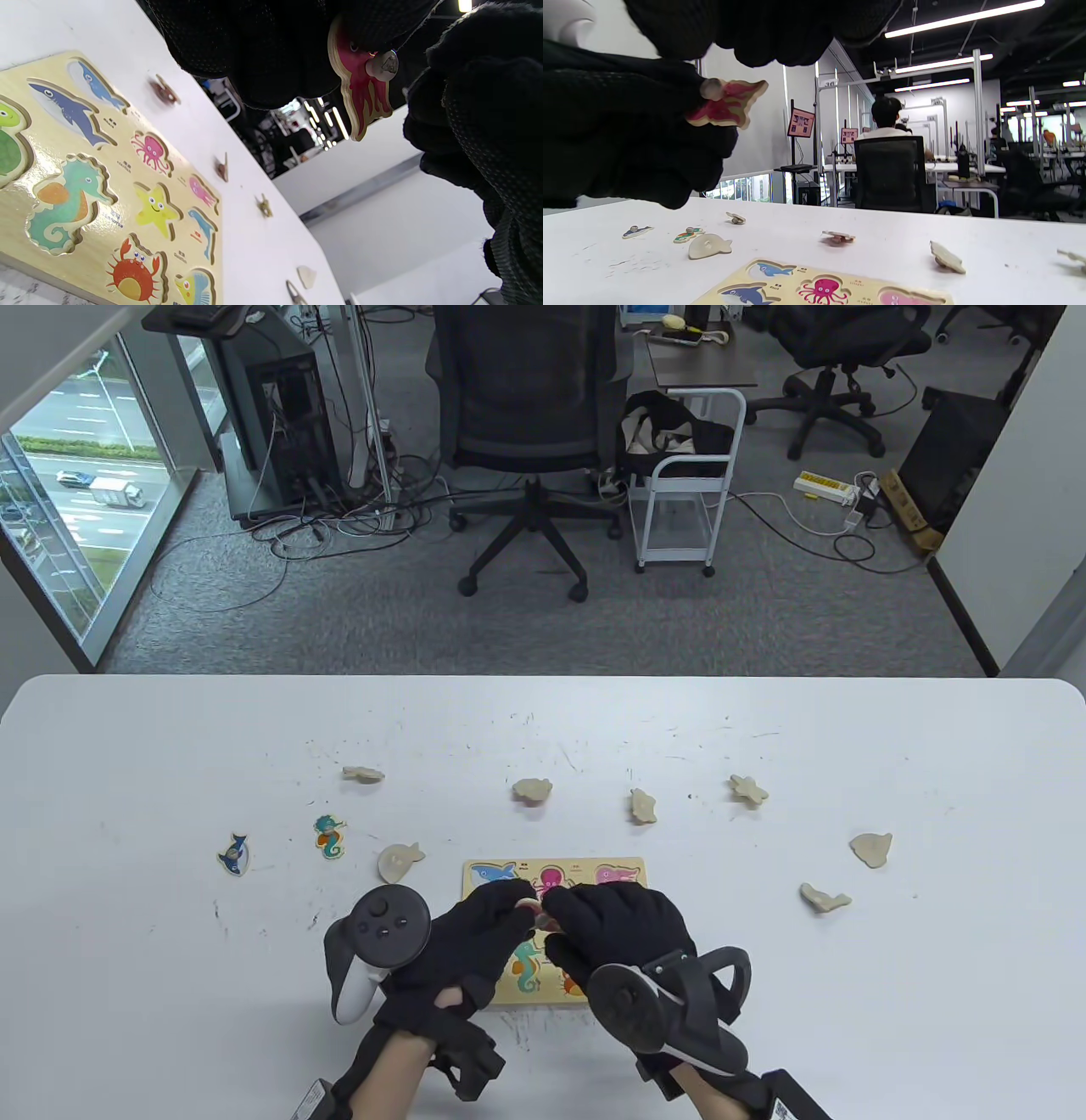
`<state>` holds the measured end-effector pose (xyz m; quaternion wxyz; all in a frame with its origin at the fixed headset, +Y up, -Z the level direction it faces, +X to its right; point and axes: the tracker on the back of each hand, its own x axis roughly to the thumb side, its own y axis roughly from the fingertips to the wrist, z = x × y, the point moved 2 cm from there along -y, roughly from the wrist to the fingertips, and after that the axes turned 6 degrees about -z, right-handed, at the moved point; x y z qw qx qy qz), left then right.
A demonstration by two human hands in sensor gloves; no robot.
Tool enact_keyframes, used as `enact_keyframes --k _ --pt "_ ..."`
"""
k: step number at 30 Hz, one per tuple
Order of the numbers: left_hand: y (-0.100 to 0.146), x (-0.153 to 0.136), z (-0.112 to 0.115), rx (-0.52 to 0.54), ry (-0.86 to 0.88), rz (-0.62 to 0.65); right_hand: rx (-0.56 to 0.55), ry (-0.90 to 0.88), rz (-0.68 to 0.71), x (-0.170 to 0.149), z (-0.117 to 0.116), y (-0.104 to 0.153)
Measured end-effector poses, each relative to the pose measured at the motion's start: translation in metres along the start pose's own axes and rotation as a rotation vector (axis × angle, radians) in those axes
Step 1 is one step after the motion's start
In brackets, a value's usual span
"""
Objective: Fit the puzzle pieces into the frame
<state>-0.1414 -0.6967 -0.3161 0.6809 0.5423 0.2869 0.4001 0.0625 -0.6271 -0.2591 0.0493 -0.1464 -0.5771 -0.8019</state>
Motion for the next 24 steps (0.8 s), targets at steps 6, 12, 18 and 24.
enact_keyframes --k 6,12,18,24 --pt "0.001 0.001 0.001 -0.028 0.048 -0.004 -0.06 0.151 0.026 0.017 -0.007 0.005" --pt "-0.002 -0.002 0.007 -0.122 0.155 -0.013 -0.113 0.187 -0.027 0.018 -0.008 0.006" --pt "-0.002 0.0 0.012 -0.16 0.171 -0.008 -0.11 0.187 -0.05 0.014 -0.009 0.004" --pt "-0.002 0.0 0.013 -0.164 0.153 0.005 -0.092 0.141 -0.057 0.009 -0.01 0.001"
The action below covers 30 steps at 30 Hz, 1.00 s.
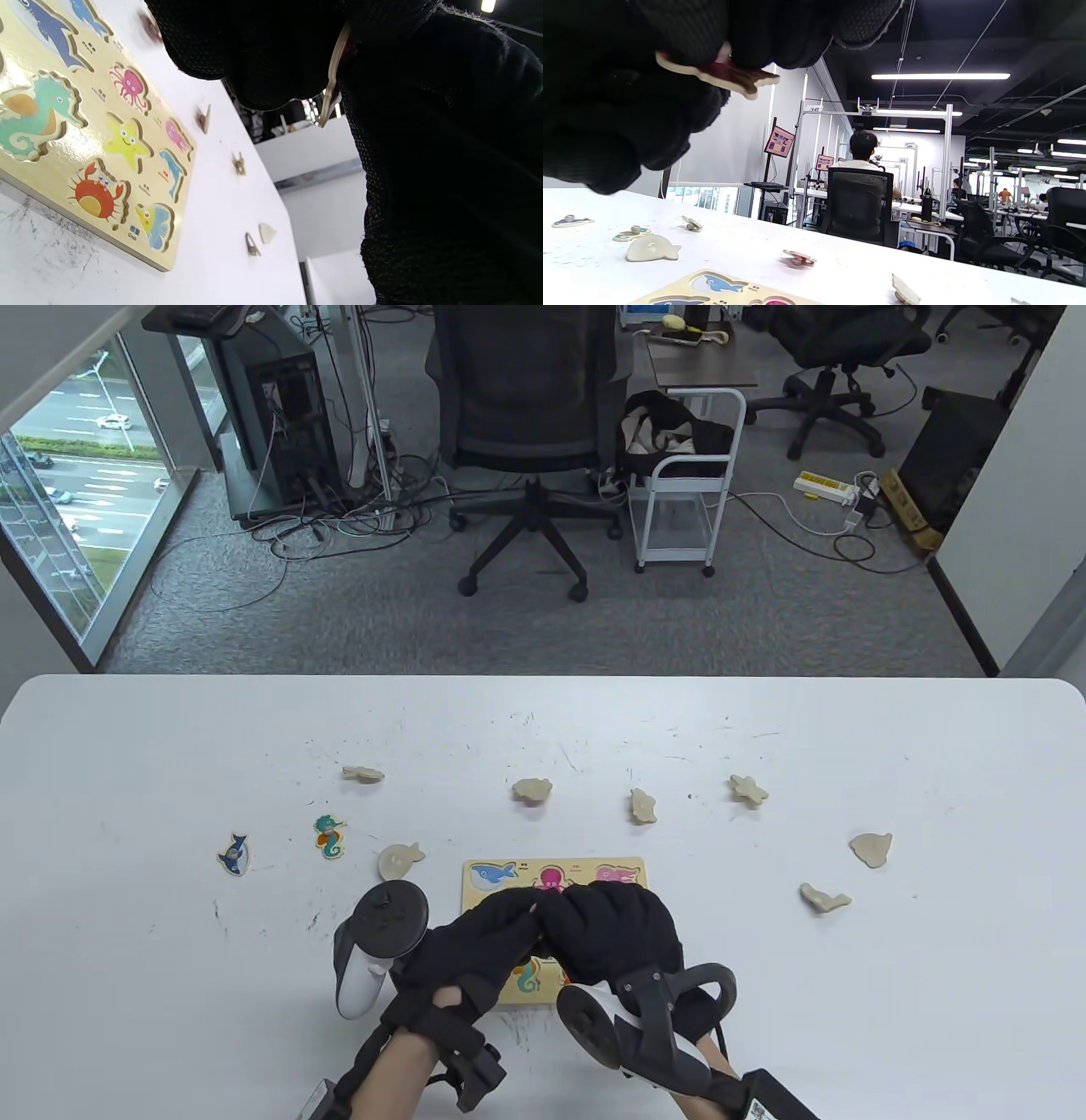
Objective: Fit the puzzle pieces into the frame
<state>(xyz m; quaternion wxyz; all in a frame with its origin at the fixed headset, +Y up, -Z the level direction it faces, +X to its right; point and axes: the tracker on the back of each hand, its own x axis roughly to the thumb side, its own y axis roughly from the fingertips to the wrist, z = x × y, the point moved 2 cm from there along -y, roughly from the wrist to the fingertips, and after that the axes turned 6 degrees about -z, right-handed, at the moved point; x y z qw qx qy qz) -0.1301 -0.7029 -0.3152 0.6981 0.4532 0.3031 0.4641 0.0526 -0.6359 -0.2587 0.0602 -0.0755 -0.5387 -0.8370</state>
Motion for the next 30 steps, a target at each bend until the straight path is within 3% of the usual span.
enact_keyframes --k 4,11,15,21,30 --pt "0.002 0.004 -0.005 0.073 -0.124 0.014 0.029 -0.038 -0.018 -0.01 -0.002 -0.006" --pt "0.018 0.016 -0.034 0.494 -0.676 -0.009 0.119 -0.02 -0.092 -0.051 -0.007 -0.024" --pt "0.023 0.012 -0.047 0.619 -0.915 -0.059 0.194 -0.023 -0.142 -0.069 -0.02 -0.038" --pt "0.027 0.005 -0.065 0.662 -0.985 -0.118 0.271 0.151 -0.162 -0.07 -0.043 -0.065" --pt "0.031 0.007 -0.068 0.718 -1.023 -0.119 0.422 0.313 -0.168 -0.054 -0.102 -0.098"
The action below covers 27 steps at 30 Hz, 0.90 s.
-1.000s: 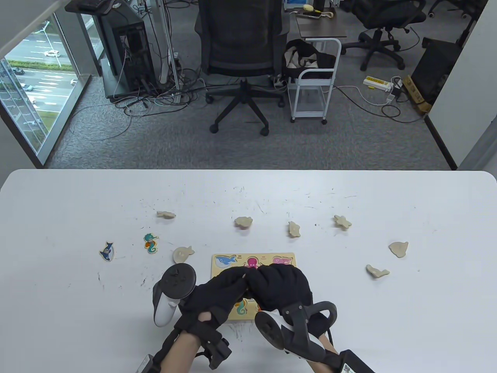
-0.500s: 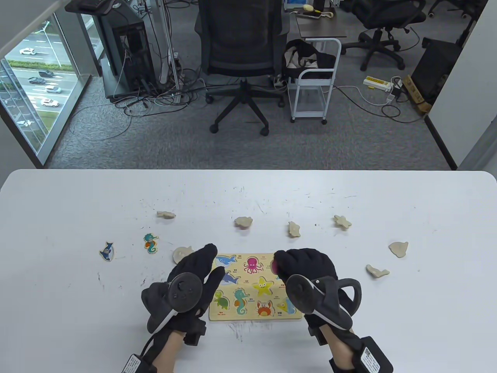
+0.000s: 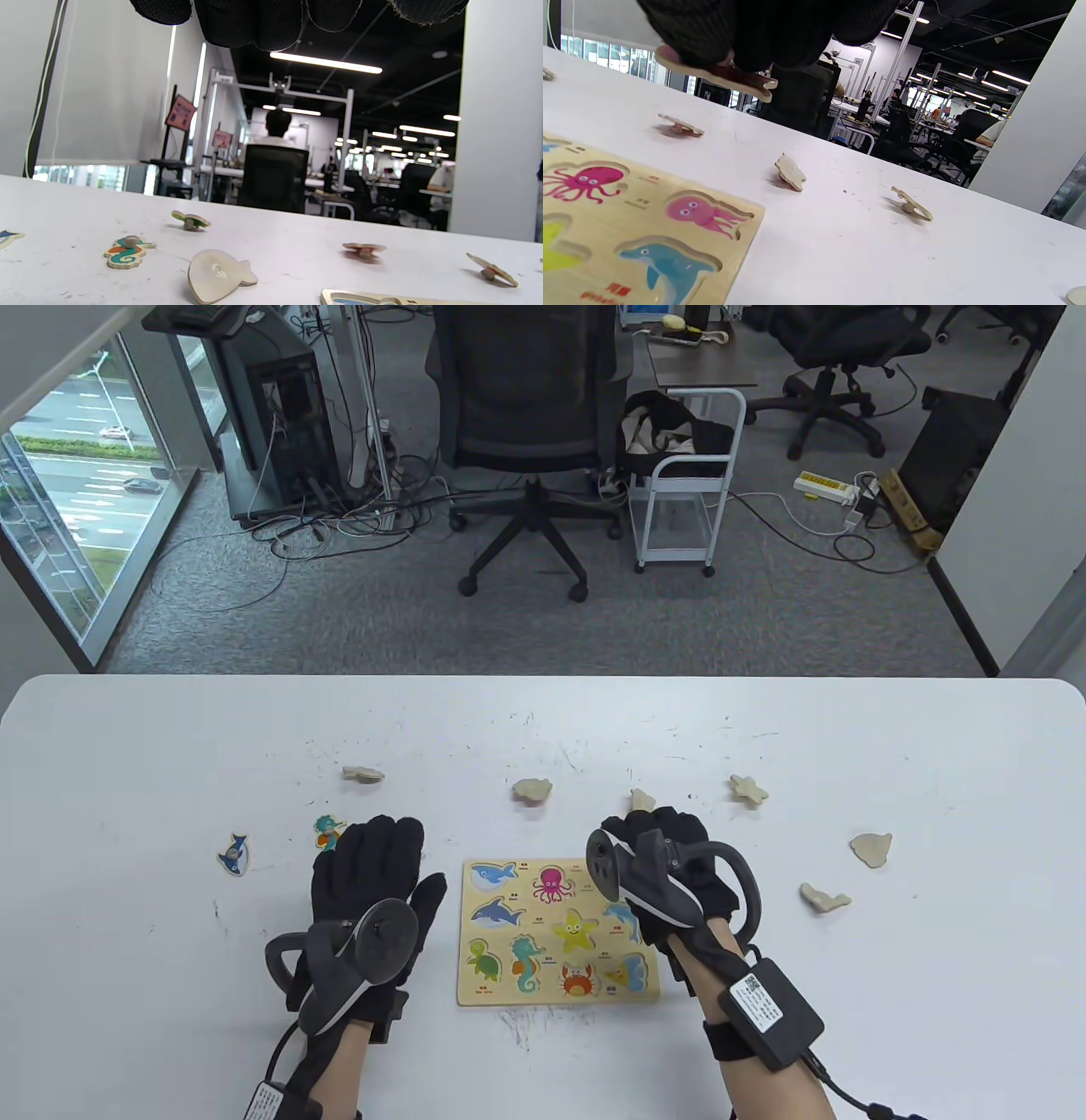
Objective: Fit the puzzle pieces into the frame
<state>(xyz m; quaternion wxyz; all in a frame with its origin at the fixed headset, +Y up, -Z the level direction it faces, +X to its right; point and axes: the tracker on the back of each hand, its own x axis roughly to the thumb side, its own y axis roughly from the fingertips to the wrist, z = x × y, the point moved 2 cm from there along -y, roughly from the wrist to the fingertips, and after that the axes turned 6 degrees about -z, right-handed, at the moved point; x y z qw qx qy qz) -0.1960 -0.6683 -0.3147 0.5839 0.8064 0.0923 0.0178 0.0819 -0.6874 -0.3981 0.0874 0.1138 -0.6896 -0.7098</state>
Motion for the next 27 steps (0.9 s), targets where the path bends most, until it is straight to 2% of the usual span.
enact_keyframes --k 14,27 --pt "0.0 -0.004 0.0 0.011 0.023 -0.006 0.141 0.097 -0.009 0.031 -0.059 -0.024" --pt "0.0 -0.005 0.0 0.008 0.032 -0.008 0.161 0.078 -0.022 0.03 -0.074 -0.026"
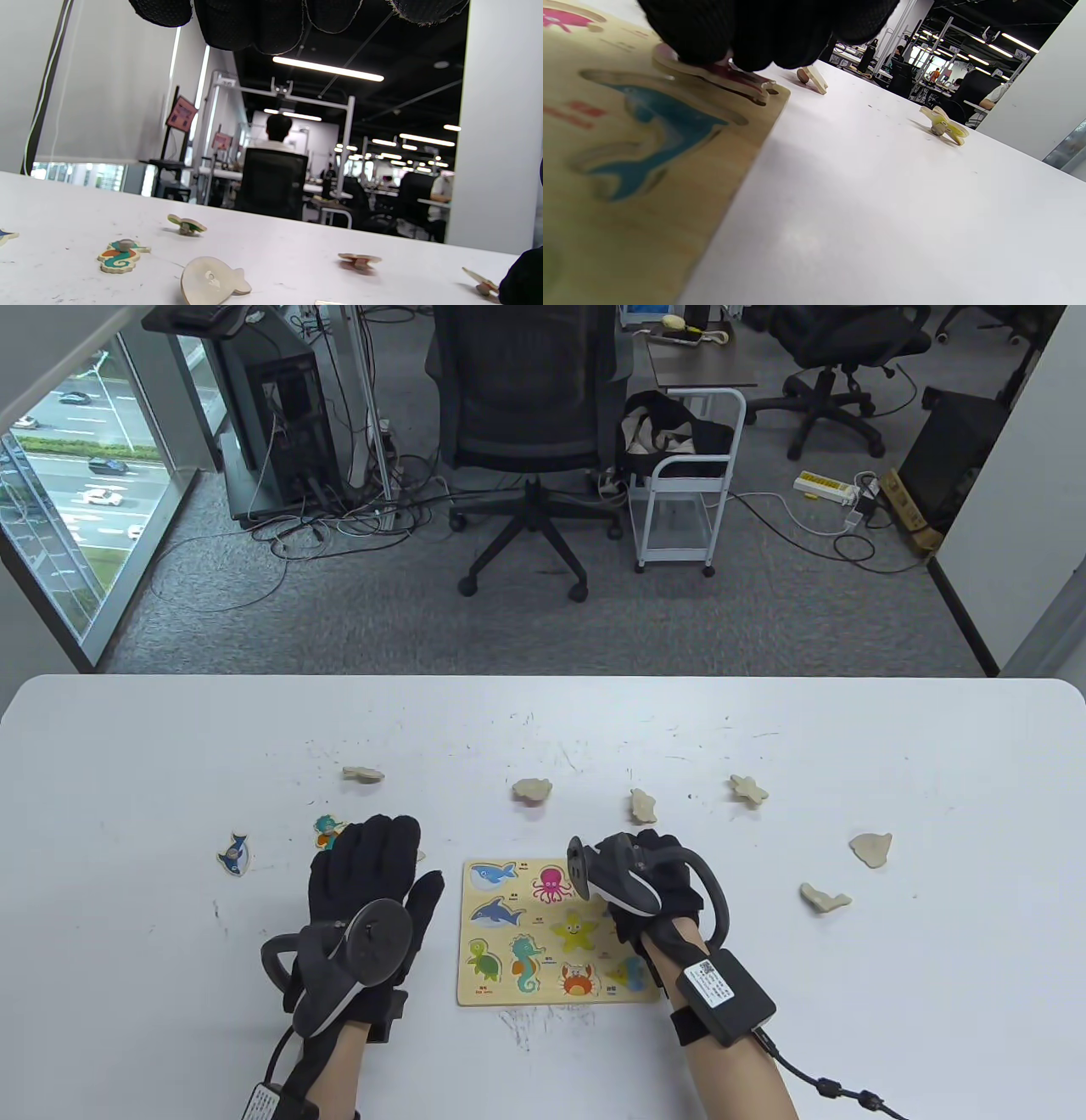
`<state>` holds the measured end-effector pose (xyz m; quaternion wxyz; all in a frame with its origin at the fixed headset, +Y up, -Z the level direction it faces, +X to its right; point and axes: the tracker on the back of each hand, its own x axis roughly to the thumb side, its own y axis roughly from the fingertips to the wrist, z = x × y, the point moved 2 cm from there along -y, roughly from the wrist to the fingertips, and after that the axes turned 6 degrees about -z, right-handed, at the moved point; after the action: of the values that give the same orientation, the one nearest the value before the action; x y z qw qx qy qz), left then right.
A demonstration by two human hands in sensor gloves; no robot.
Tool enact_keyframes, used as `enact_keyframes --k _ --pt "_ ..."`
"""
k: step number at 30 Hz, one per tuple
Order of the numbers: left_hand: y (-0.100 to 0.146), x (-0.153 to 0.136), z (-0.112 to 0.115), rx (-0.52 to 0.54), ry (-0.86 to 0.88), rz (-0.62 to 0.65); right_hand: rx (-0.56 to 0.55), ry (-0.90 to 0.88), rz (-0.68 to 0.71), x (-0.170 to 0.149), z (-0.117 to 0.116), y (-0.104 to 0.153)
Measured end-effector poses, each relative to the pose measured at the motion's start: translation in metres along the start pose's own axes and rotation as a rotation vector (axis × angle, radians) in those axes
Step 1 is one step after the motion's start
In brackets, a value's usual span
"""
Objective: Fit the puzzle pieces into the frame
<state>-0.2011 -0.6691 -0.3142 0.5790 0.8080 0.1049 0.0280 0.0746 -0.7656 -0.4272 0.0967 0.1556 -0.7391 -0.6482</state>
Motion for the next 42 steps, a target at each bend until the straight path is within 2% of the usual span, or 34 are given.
enact_keyframes --k 17,21,24,30,37,42 --pt "0.0 0.001 -0.001 -0.004 -0.006 -0.002 0.034 -0.056 -0.002 -0.002 -0.01 -0.005" --pt "-0.001 0.001 -0.001 -0.006 -0.001 -0.003 0.02 -0.074 -0.01 -0.015 -0.007 -0.001" --pt "-0.001 0.001 0.0 -0.012 -0.001 -0.002 0.0 -0.062 -0.053 -0.04 -0.005 0.005" --pt "-0.001 0.0 -0.002 -0.011 0.01 -0.001 -0.003 -0.048 -0.208 -0.119 -0.007 0.022" --pt "-0.001 -0.002 -0.003 -0.008 0.019 -0.008 0.079 -0.05 -0.38 -0.206 -0.039 0.035" --pt "-0.001 -0.002 -0.001 -0.014 0.009 -0.01 0.185 -0.148 -0.412 -0.232 -0.072 0.039"
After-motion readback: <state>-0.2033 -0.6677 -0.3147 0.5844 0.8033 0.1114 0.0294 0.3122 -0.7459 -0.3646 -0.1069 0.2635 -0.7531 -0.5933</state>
